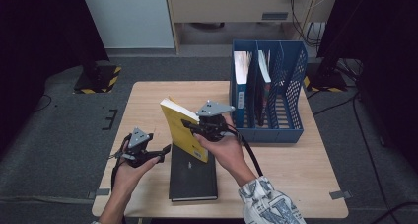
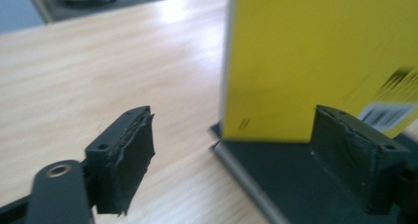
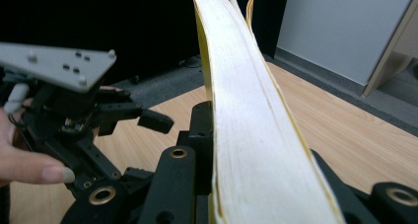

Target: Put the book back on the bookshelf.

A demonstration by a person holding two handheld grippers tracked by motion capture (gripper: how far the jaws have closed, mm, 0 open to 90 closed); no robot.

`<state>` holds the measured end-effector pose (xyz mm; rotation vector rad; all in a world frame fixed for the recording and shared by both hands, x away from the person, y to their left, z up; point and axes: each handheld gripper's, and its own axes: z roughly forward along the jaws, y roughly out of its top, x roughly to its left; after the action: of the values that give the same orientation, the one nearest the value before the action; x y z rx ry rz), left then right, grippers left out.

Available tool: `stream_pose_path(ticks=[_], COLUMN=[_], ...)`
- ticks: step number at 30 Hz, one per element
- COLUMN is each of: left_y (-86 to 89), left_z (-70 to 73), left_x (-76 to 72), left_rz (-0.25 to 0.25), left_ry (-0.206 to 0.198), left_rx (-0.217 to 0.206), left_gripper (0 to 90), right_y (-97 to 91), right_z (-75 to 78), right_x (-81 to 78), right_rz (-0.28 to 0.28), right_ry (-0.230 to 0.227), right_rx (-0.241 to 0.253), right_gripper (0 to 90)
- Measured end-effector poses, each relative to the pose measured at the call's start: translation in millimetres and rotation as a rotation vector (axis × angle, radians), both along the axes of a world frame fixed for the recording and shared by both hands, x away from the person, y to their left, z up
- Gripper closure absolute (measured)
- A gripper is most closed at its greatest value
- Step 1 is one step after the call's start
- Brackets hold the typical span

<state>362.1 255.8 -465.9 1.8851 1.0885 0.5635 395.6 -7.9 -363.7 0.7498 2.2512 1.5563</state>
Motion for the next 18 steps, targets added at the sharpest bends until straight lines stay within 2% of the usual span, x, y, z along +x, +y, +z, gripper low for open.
stream_pose_path(ticks=[4,7,10,14,18], left_y=[13.7,24.3,31.7,39.6,47.0], left_z=[-14.6,-20.6,-24.4,-36.2,-39.2], left_x=[-2.3,-2.7,-2.6,-2.2,-1.5], left_rz=[0.03,0.046,0.067,0.093,0.123], left_ry=[0.033,0.044,0.05,0.085,0.095], left_rx=[-0.036,-0.025,-0.038,-0.005,-0.019], left_gripper=[10.9,8.0,7.3,7.3,7.3], right_y=[-1.0,-3.4,-7.4,-12.2,-17.0], right_z=[0.9,3.0,6.8,11.3,15.1], right_x=[1.2,2.1,2.9,3.6,3.6], right_rz=[-0.011,-0.028,-0.041,-0.062,-0.078], right_ry=[-0.001,-0.001,-0.005,-0.009,-0.018], right_rx=[-0.001,0.005,0.011,0.014,0.014], right_gripper=[75.1,75.1,75.1,75.1,75.1])
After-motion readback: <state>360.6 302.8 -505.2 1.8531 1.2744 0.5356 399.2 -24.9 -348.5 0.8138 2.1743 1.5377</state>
